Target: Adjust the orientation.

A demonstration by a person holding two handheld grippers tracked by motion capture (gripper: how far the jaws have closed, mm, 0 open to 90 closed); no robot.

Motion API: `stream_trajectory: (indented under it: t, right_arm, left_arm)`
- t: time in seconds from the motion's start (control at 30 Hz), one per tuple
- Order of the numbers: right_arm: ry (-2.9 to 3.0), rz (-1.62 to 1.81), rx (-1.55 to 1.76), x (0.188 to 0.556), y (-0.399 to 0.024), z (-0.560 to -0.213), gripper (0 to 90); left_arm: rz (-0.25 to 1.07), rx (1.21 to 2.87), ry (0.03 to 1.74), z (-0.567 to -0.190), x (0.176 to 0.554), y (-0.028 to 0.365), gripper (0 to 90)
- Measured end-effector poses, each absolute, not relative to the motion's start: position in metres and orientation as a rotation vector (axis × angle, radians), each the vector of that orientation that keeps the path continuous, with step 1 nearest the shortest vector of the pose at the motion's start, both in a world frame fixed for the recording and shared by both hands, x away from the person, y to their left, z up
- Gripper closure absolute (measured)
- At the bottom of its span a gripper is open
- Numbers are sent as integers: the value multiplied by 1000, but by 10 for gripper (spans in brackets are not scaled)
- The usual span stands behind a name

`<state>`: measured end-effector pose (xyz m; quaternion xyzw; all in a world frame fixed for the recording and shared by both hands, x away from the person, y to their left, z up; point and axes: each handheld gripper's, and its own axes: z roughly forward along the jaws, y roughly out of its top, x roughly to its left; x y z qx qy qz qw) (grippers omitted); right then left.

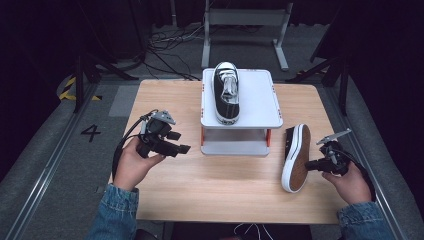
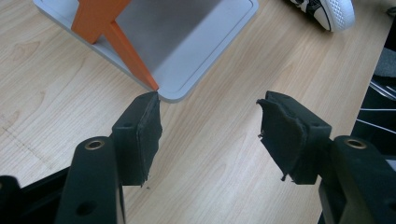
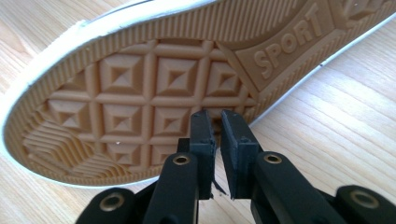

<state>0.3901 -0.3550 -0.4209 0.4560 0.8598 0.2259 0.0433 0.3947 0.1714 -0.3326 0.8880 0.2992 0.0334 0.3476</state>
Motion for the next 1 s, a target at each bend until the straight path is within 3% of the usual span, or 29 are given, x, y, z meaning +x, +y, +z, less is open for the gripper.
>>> stream_trajectory:
  t: [0.17,0.33,0.6,1.0]
  right_arm:
    - [2564,778,1317,387,-351,-397,848]
    - [2547,887,1158,391,-320,-374,858]
    - [2663,817,1062,405,-282,-387,860]
    - [2507,872,1238,384,-346,-377,897]
  left_arm:
    - [90,2291,794,-333,393,175,384]
    - [89,2299,818,-337,390,178,384]
    - [95,2296,852,-339,388,187,382]
    - [79,2309,822,-339,399,177,378]
